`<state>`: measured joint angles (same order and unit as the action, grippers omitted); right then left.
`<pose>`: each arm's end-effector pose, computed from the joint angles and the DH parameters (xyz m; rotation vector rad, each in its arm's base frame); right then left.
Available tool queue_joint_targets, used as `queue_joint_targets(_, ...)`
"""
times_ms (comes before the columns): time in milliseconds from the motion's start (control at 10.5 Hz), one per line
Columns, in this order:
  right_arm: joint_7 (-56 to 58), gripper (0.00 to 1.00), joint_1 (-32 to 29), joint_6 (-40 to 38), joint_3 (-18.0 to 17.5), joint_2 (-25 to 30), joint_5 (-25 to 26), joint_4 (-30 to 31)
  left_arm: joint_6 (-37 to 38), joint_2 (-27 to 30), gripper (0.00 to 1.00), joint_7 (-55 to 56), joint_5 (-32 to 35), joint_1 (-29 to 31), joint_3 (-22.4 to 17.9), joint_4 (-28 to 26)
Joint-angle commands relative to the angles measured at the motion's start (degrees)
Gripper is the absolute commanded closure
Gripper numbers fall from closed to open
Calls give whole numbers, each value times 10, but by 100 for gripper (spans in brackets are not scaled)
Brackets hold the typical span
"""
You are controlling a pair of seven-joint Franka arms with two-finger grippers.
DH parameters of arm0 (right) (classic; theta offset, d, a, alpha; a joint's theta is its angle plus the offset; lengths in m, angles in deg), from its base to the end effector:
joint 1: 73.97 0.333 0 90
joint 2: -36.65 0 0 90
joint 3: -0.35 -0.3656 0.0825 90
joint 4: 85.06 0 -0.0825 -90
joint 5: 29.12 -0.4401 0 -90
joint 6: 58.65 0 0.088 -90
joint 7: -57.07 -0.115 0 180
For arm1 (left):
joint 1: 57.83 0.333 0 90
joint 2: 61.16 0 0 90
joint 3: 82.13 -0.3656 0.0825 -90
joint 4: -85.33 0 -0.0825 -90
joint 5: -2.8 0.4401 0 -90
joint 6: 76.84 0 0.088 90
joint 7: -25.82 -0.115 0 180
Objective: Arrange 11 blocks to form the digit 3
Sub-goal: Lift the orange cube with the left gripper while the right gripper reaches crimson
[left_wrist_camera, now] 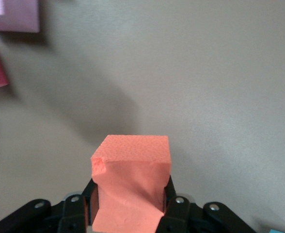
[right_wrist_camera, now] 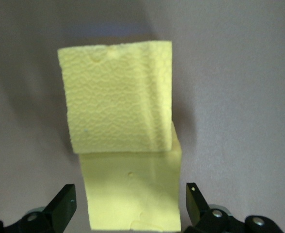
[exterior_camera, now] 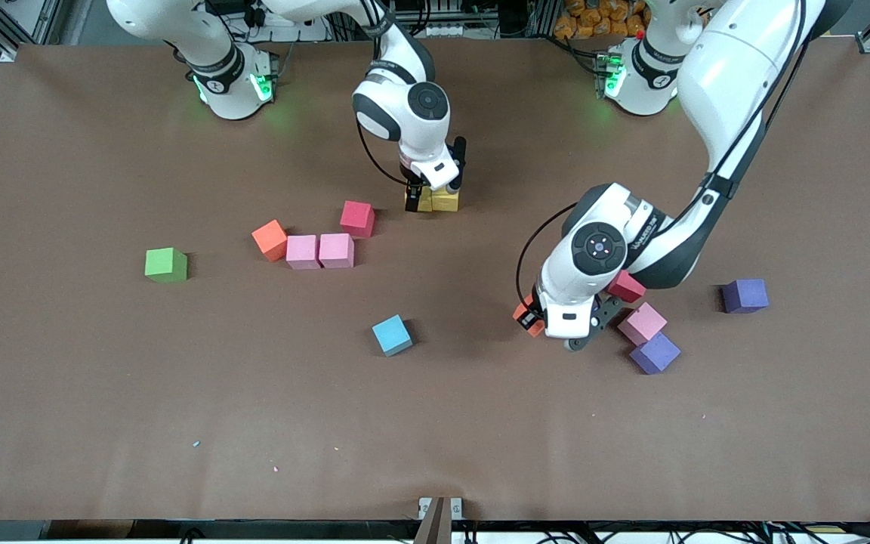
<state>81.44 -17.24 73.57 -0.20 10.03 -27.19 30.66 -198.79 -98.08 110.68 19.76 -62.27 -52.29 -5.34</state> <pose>0.3458 0.5364 0.1962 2.2938 2.0307 -0.2520 0.6719 -0.3679 0.2993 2.8644 1.2287 -0.0765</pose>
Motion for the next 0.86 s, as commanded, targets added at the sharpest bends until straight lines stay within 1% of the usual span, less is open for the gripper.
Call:
queue_joint_targets(0, -12, 0, -2, -47, -1, 36, 12, 2, 54, 43, 100, 48, -36, 8, 8, -13)
queue_joint_targets(191, -13, 0, -5, -62, -1, 49, 12, 5, 76, 69, 100, 56, -97, 29, 11, -24)
queue_joint_targets(286, -13, 0, -14, -77, -1, 57, 12, 5, 76, 84, 100, 58, -112, 31, 12, -42)
queue_joint_targets(477, -9, 0, -36, -95, -1, 76, 12, 11, 76, 103, 100, 77, -113, 31, 13, -67)
queue_joint_targets(668, -5, 0, -62, -95, -1, 96, 12, 35, 72, 134, 100, 90, -112, 29, 14, -113)
queue_joint_targets(763, -4, 0, -72, -95, -1, 107, 12, 45, 70, 147, 100, 92, -114, 30, 15, -126)
